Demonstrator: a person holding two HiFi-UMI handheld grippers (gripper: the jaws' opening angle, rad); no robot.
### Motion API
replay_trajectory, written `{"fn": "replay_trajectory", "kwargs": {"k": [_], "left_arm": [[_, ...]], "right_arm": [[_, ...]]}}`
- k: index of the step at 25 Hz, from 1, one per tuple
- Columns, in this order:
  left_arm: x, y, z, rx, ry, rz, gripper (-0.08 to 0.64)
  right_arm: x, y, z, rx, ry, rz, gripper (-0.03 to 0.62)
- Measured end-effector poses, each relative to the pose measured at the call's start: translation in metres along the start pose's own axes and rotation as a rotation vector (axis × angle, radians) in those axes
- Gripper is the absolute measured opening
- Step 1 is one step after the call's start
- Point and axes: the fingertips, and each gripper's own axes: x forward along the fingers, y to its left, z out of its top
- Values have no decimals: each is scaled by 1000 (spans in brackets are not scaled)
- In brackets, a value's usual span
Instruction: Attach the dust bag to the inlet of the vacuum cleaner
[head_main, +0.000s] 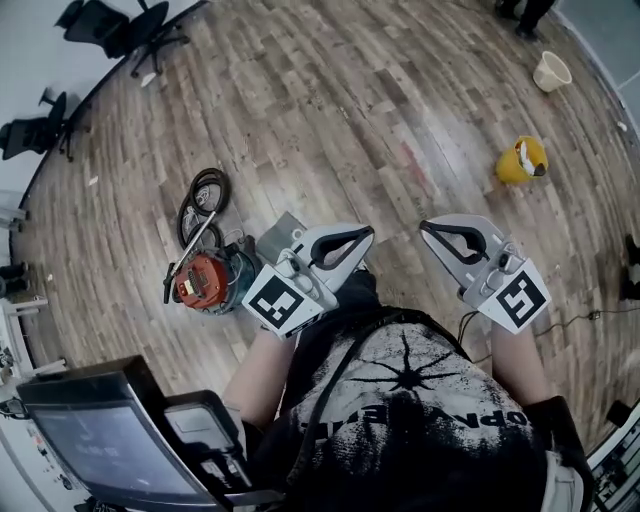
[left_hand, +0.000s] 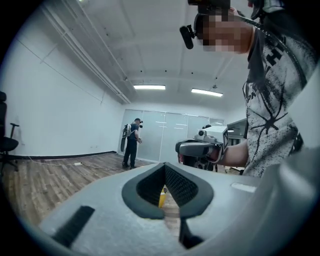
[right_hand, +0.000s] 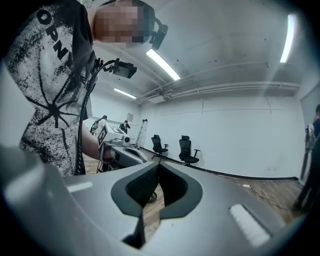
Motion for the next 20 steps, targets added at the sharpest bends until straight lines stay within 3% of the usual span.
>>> {"fn": "replay_trajectory", "kwargs": {"k": [5,11,20], "left_arm": [[1,83,36,23,-78,27,3],[-23,180,51,61,-105,104,3],[-74,245,42,-8,-99,289,3]], "right_arm": [[73,-52,23,-30,20,57,5],[162,-90,28,-76,42,146,5],[261,-97,28,-65,25,355,5]]}}
